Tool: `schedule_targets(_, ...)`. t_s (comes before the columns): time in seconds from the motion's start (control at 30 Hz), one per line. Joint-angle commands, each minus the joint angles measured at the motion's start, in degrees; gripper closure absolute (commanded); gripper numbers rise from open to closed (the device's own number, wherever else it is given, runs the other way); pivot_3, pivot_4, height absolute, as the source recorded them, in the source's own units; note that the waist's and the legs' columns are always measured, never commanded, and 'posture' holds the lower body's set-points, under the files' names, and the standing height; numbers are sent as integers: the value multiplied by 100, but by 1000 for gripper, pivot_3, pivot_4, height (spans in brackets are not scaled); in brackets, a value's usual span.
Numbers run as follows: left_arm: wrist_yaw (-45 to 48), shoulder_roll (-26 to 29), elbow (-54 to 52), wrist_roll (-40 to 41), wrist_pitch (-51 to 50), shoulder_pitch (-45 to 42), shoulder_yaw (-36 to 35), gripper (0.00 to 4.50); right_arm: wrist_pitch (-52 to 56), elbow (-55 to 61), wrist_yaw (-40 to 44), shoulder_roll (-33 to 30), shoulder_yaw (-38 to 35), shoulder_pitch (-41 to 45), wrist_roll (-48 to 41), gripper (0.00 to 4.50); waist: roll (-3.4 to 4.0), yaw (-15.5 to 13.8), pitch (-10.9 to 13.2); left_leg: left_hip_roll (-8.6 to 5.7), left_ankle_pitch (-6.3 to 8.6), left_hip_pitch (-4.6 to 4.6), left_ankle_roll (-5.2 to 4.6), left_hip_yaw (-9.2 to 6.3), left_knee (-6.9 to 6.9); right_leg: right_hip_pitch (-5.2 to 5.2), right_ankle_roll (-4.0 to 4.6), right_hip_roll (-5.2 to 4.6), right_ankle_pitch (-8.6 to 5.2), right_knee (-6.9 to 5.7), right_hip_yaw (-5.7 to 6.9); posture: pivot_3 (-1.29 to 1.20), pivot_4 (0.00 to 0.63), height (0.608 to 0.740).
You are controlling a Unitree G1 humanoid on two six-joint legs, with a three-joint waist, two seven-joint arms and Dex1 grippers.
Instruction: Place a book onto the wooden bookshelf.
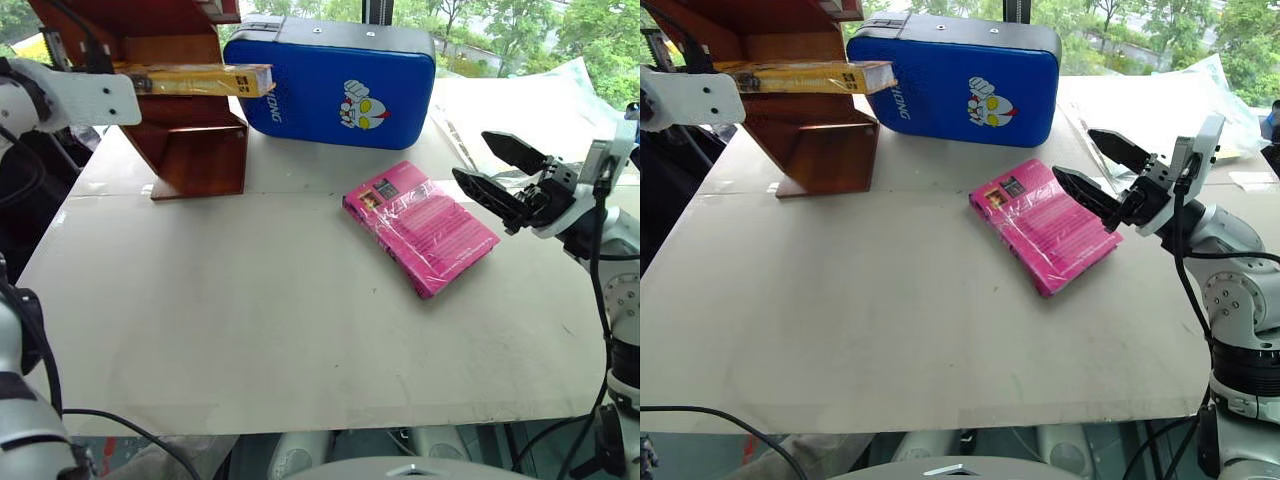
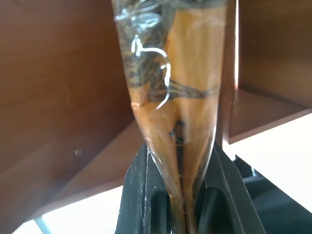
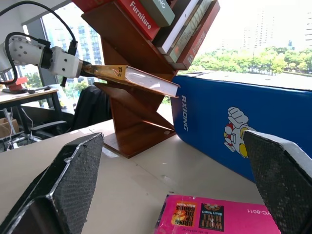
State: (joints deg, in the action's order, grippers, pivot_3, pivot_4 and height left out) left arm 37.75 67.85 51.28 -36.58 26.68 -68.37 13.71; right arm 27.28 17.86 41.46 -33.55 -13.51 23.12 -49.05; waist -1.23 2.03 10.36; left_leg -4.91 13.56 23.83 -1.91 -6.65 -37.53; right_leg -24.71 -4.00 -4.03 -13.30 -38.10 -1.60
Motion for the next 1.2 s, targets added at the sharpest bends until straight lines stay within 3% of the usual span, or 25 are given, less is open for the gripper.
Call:
schedule_targets(0.03,30,198,115,-44,-349,-220,-67,3594,-109,287,-41,-35,-224,-43,-11,0,0,27,0,0,0,0,0,0,0,0,0,0,0,0,0,0,150,740)
schedule_targets(0.1,81,201,139,1,-466,-200,-82,2967,-122,281,-49,-24,-231,-44,-5,0,0,40,0,0,0,-2,-1,0,0,0,0,0,0,-4,0,0,150,740)
schedule_targets(0.13,71,218,141,-11,-533,-185,-82,2353,-128,269,-48,-17,-232,-38,0,0,0,39,0,0,1,-2,-1,0,0,0,0,1,0,-6,0,0,150,740)
schedule_targets(0.2,61,267,132,-27,-664,-150,-89,1777,-146,227,-27,-9,-242,-35,16,0,0,38,0,0,1,-4,-1,-1,-1,0,0,1,0,-10,0,0,150,740)
schedule_targets(0.3,109,383,35,31,-880,-41,-154,316,-166,190,8,1,-248,-62,37,0,0,41,0,1,0,-4,-1,-1,-3,-2,0,1,0,-16,0,0,150,740)
schedule_targets(0.33,166,427,-39,85,-938,19,-188,77,-165,189,16,2,-253,-71,32,0,0,41,0,1,0,-4,0,0,-3,-3,0,1,0,-18,-1,0,150,740)
schedule_targets(0.5,1016,719,-920,722,-1571,517,-641,77,-167,163,63,-6,-265,-71,31,0,0,37,0,1,0,-4,0,-1,-5,-3,0,0,0,-23,-1,0,150,740)
schedule_targets(0.67,2595,560,-3151,2679,-3799,1194,-1947,77,-149,136,142,-44,-301,-98,15,0,0,22,0,2,0,3,1,-6,-37,-1,1,-1,0,-35,2,0,150,740)
schedule_targets(0.73,2882,86,-4098,3796,-5013,1315,-2492,77,-153,107,166,-50,-294,-85,26,0,1,13,0,3,1,3,0,-3,-52,3,1,-2,0,-41,0,0,150,740)
schedule_targets(0.8,2915,-538,-5049,4849,-5596,1510,-2898,77,-155,76,201,-63,-292,-62,33,0,3,-5,-1,3,2,2,-1,-8,-74,11,0,-2,-1,-55,4,0,150,740)
schedule_targets(0.9,2325,-1484,-6119,5738,-6383,1824,-3175,77,-146,67,240,-107,-333,-46,32,0,4,5,-2,4,1,-11,0,-9,-87,24,1,-3,-1,-72,2,0,150,740)
schedule_targets(1.03,571,-3177,-6881,5873,-6672,2157,-3043,77,-121,135,198,-193,-429,-107,6,0,6,1,-4,12,-3,-31,7,-14,-92,43,3,-4,1,-75,1,0,150,740)
schedule_targets(1.13,-380,-4084,-6936,5353,-6065,2533,-2540,77,-77,198,181,-245,-495,-172,-48,0,10,3,-6,11,-3,-47,10,-4,-83,48,9,-4,5,-75,-13,0,150,740)
schedule_targets(1.2,-603,-4329,-6772,4889,-5440,2787,-2044,77,-57,221,175,-269,-516,-182,-55,0,11,-2,-7,11,-3,-51,10,2,-77,49,9,-5,5,-73,-20,0,150,740)
